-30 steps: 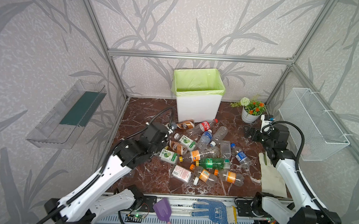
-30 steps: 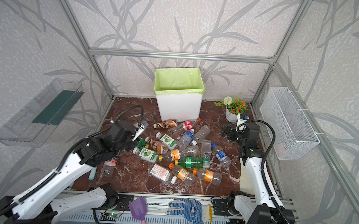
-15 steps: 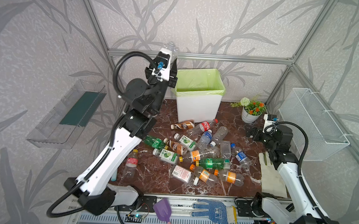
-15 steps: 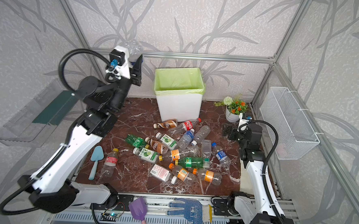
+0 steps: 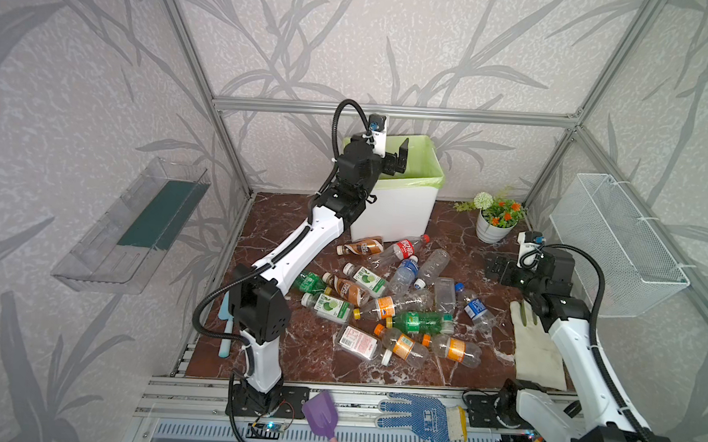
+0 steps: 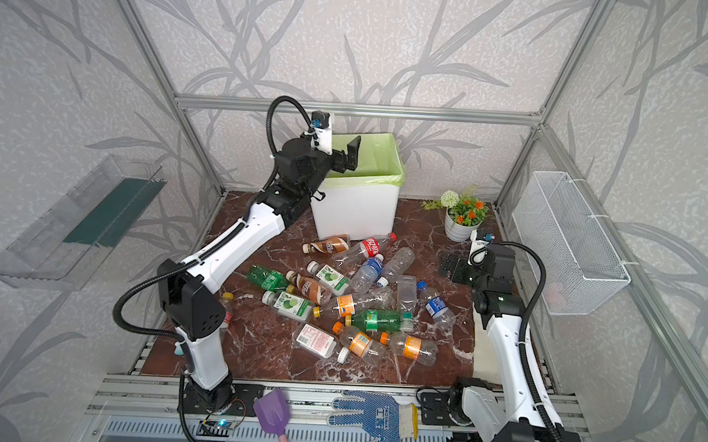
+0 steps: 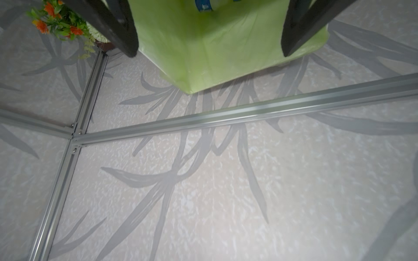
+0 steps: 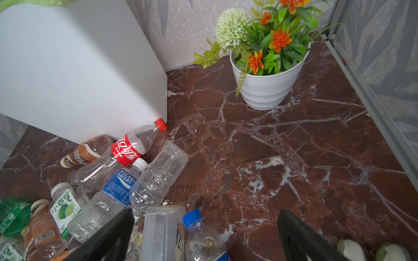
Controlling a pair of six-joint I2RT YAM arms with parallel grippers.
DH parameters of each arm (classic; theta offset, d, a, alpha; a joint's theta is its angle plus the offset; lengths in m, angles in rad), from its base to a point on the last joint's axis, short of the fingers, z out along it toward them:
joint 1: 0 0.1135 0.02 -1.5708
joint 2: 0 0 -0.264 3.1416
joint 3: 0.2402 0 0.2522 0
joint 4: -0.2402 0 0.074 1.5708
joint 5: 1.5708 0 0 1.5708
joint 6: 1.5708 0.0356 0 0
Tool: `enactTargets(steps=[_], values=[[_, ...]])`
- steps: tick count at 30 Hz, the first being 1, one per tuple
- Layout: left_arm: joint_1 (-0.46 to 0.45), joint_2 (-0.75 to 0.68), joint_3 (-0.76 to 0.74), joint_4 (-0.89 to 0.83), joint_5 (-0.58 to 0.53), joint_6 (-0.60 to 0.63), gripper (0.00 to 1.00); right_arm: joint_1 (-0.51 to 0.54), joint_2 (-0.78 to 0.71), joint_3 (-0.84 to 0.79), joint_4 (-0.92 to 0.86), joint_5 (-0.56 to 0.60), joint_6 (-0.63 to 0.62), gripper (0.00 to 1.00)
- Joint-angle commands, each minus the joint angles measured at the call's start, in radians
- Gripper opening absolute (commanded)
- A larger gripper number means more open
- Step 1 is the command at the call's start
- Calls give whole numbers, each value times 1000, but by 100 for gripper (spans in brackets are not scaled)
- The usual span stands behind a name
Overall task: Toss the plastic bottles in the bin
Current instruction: 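Withdraw the left gripper while the right gripper grasps another blue-capped bottle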
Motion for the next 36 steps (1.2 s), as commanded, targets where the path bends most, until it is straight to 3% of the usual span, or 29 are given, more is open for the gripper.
enactTargets(steps=[1,5,10,19,27,36], values=[[-5,-158,-63,93,0,5,99,-3,7,33,-54,37,-9,100],[-5,-293,-281,109,-6,18,99,7,71,103,-186,85,-26,95],[0,-430,-473,-45,-105,-1,99,76,164,186,-368,142,-96,89],[82,-644,-797,-209,-187,-168,99,228,347,281,-553,248,-249,82],[187,-790,-957,-381,-304,-294,99,290,468,299,-596,279,-320,79],[263,-877,-1052,-435,-288,-353,99,348,688,374,-677,406,-322,73]])
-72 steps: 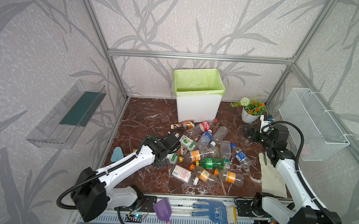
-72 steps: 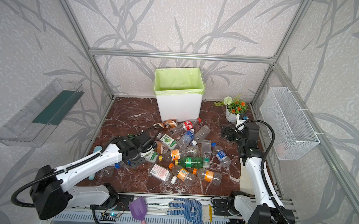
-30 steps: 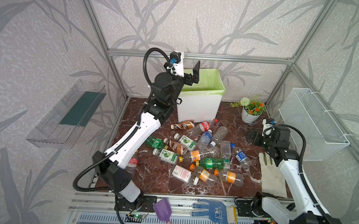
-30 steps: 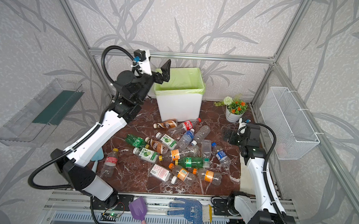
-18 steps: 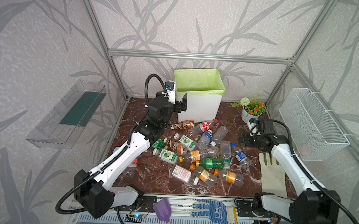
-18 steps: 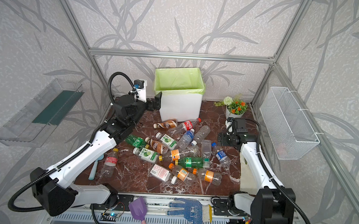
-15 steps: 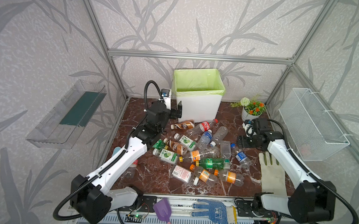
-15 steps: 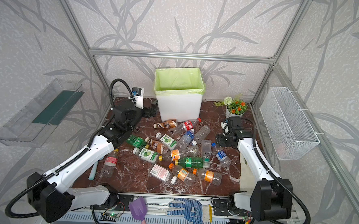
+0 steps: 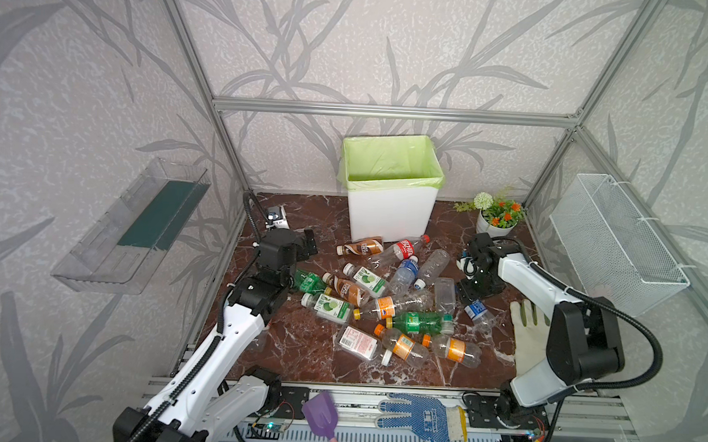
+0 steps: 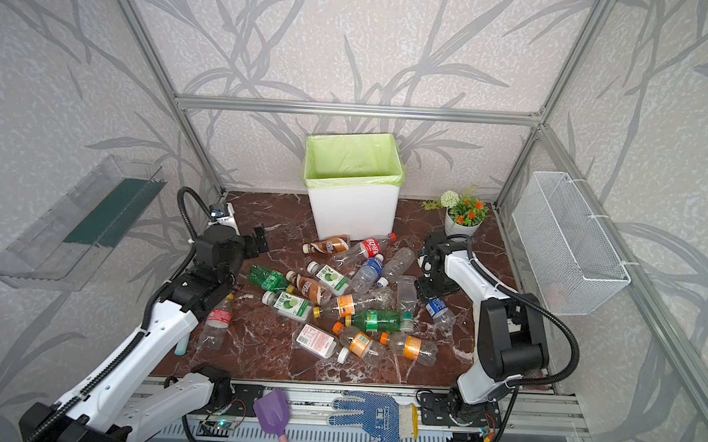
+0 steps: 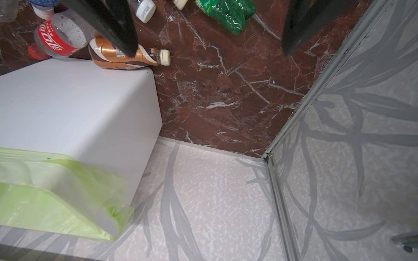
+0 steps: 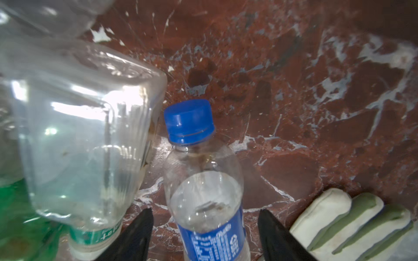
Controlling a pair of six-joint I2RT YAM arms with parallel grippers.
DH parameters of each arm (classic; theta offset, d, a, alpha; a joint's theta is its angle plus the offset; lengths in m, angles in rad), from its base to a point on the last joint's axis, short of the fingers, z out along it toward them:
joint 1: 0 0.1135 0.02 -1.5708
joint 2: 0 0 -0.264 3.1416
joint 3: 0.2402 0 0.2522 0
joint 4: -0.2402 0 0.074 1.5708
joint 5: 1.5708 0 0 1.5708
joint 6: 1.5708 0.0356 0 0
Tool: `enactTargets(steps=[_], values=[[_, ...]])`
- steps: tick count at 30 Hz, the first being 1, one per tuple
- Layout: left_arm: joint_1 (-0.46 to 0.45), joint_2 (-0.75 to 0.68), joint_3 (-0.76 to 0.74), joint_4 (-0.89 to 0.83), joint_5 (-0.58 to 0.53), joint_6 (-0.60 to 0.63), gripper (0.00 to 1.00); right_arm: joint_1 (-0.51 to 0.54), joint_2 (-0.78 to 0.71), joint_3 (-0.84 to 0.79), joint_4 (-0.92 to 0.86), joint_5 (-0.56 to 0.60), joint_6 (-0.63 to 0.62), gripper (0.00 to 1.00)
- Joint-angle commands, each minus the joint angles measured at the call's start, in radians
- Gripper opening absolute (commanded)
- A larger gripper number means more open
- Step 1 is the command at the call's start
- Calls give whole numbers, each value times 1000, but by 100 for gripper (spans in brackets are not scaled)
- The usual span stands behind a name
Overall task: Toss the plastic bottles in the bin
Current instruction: 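Withdraw the left gripper while the right gripper grasps another blue-capped bottle, then lift the blue-capped bottle with the right gripper and carry it over the bin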
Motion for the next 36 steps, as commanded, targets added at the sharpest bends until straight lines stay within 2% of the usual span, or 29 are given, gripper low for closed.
enactTargets(steps=[1,9,16,20,23,28,31,36], values=[[18,-30,-21,-44,-7,-47,99,17,44,30,-59,78,-9,73],[35,-44,-45,-67,3,-52,99,26,130,58,-52,134,-7,71],[46,-50,-52,-92,-9,-55,99,27,192,110,-75,136,-34,53],[54,-52,-53,-115,-29,-62,99,26,172,169,-85,101,-31,50],[62,-49,-58,-128,-44,-74,99,27,122,265,-86,22,-28,47],[81,-23,-69,-128,-53,-88,99,51,36,598,-66,-112,-21,45],[99,8,-66,-140,-53,-103,99,61,-25,778,50,-151,0,44],[113,25,-61,-183,-67,-117,99,58,-179,814,455,-204,90,43]])
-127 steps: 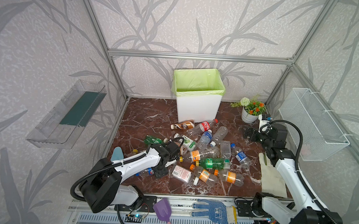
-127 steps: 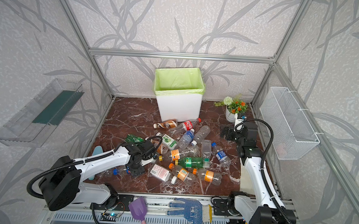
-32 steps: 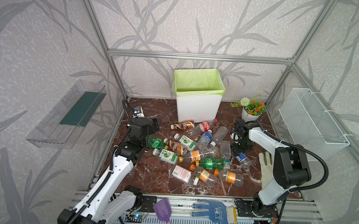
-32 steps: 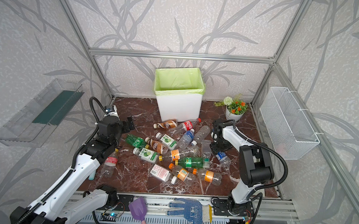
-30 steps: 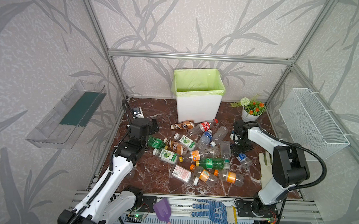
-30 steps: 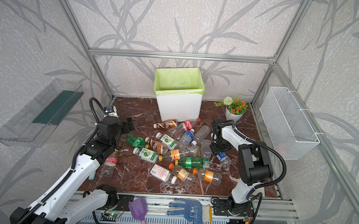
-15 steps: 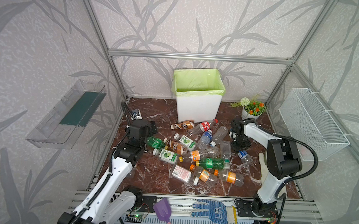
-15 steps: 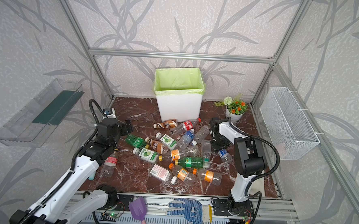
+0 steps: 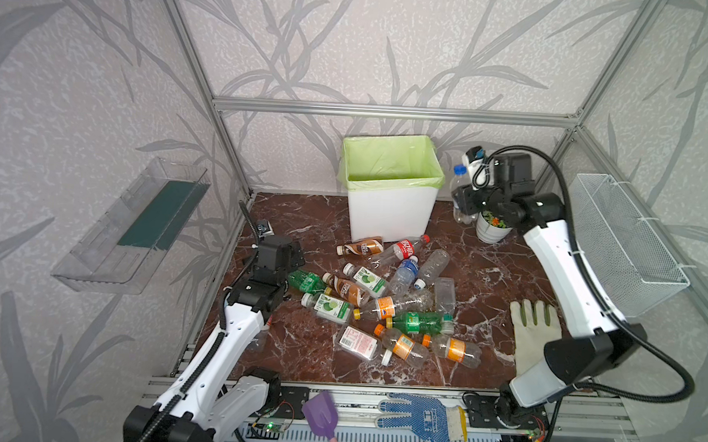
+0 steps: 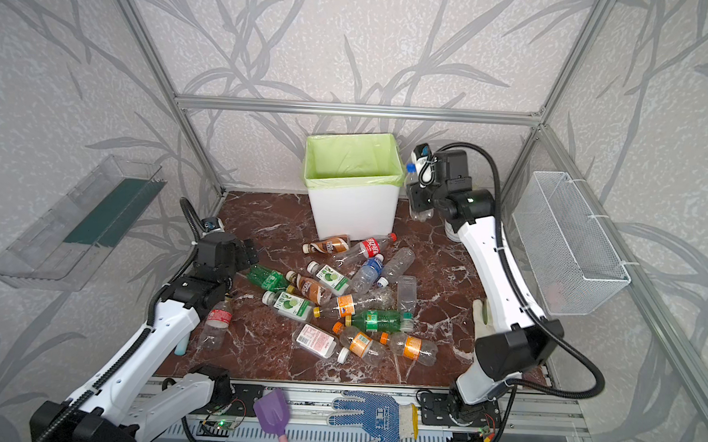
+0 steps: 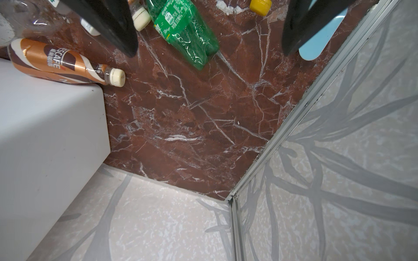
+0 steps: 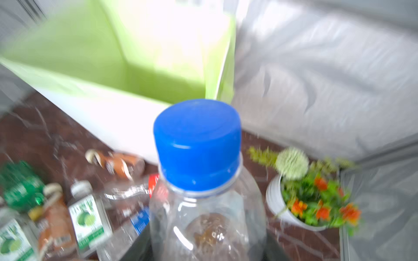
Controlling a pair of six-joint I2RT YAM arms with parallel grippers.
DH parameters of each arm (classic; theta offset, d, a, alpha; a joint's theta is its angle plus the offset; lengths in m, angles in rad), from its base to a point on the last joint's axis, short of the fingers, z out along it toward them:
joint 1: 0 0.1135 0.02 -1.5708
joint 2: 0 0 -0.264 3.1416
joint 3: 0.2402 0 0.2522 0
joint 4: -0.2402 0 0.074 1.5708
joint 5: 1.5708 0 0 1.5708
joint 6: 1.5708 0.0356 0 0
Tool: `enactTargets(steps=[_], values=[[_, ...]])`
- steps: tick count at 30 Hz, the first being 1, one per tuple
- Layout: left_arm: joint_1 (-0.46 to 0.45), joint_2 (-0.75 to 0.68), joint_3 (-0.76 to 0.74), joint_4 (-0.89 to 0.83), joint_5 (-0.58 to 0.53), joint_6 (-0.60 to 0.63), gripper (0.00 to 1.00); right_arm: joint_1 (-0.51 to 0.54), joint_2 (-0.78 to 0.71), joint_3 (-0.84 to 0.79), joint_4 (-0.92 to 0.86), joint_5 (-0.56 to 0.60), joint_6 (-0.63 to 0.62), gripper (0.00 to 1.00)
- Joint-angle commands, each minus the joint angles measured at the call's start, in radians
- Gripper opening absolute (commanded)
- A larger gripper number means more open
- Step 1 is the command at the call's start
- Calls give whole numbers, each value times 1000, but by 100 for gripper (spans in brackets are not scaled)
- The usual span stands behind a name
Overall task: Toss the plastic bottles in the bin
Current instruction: 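Lift the blue-capped bottle with the right gripper and carry it over the bin, then release the blue-capped bottle into the bin and withdraw the right gripper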
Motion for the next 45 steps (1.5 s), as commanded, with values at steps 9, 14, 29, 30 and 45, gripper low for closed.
enactTargets(steps=[9,14,29,30,45], values=[[15,-68,-46,-58,-50,-42,99,33,204,255,361,-244,264,43],[18,-78,-39,-102,-47,-54,99,98,638,911,-141,-220,163,61],[19,-75,47,-383,-183,-93,99,90,120,136,324,-94,197,99],[20,-66,51,-385,-177,-61,99,84,89,81,336,-97,198,99],[111,278,252,-680,-13,228,93,-253,-314,-844,559,-255,427,99]])
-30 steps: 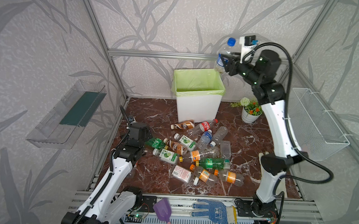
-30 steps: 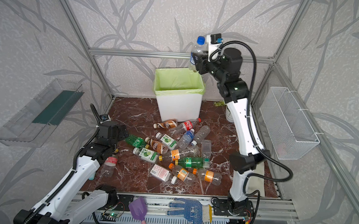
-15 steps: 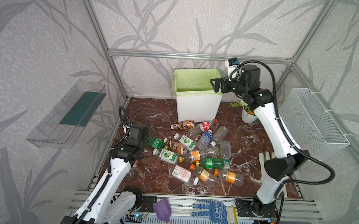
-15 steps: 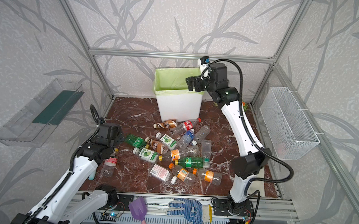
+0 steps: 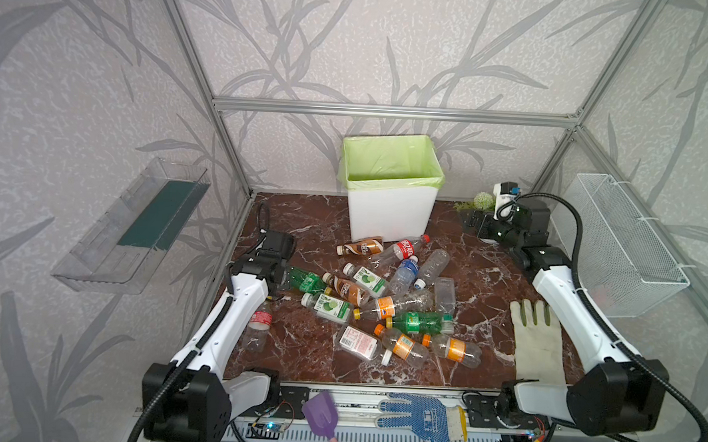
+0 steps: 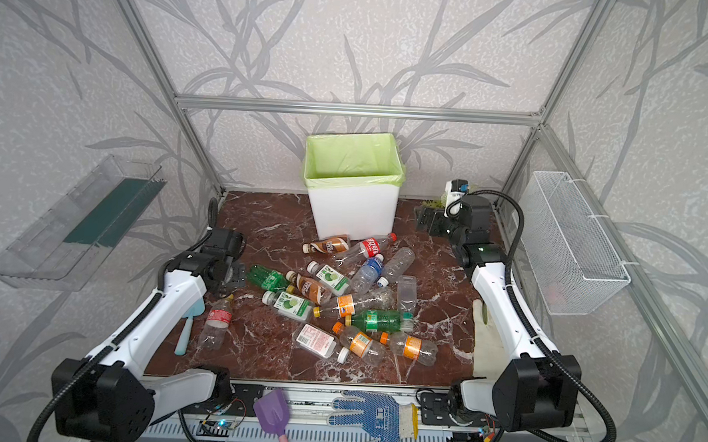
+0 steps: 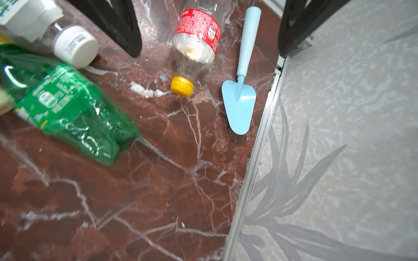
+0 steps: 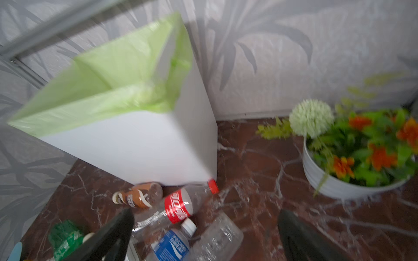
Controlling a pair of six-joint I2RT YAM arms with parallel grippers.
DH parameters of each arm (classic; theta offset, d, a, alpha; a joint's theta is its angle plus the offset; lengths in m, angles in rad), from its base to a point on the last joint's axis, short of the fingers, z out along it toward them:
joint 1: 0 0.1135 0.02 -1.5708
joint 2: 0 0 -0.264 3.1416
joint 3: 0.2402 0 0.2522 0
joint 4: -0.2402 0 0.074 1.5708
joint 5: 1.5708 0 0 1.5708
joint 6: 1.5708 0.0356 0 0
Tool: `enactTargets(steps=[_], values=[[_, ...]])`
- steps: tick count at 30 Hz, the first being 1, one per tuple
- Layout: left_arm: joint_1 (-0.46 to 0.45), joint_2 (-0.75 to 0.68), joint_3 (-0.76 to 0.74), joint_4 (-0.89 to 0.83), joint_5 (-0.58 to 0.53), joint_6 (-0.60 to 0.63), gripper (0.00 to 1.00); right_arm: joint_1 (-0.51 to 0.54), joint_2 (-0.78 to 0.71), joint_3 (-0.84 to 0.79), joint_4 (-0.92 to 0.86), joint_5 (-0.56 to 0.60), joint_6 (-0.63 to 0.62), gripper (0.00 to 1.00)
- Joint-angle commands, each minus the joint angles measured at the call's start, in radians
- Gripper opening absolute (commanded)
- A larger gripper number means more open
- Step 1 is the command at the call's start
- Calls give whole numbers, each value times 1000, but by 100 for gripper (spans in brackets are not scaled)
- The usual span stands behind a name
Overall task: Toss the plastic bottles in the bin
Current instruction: 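Release the blue-capped bottle into the bin and withdraw the right gripper, then lower the left gripper onto the yellow-capped Coke bottle and grasp it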
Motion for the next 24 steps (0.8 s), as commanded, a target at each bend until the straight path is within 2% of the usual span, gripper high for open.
enactTargets(steps=[1,2,8,13,16,18,24], values=[[52,67,82,-131,81,91,91,-68,-100,-62,37,-77,45,99],[67,86,100,-150,120,110,90,-89,-112,-90,29,-88,46,99],[73,195,173,-239,134,165,85,-166,-152,-198,27,-114,46,99],[73,299,186,-256,296,185,81,-179,-138,-220,47,-140,62,99],[71,375,242,-328,338,133,78,-181,-124,-207,44,-156,64,99],[70,390,263,-353,323,77,75,-181,-120,-208,48,-160,69,99],[70,308,241,-350,276,-20,80,-181,-114,-257,101,-162,79,99]])
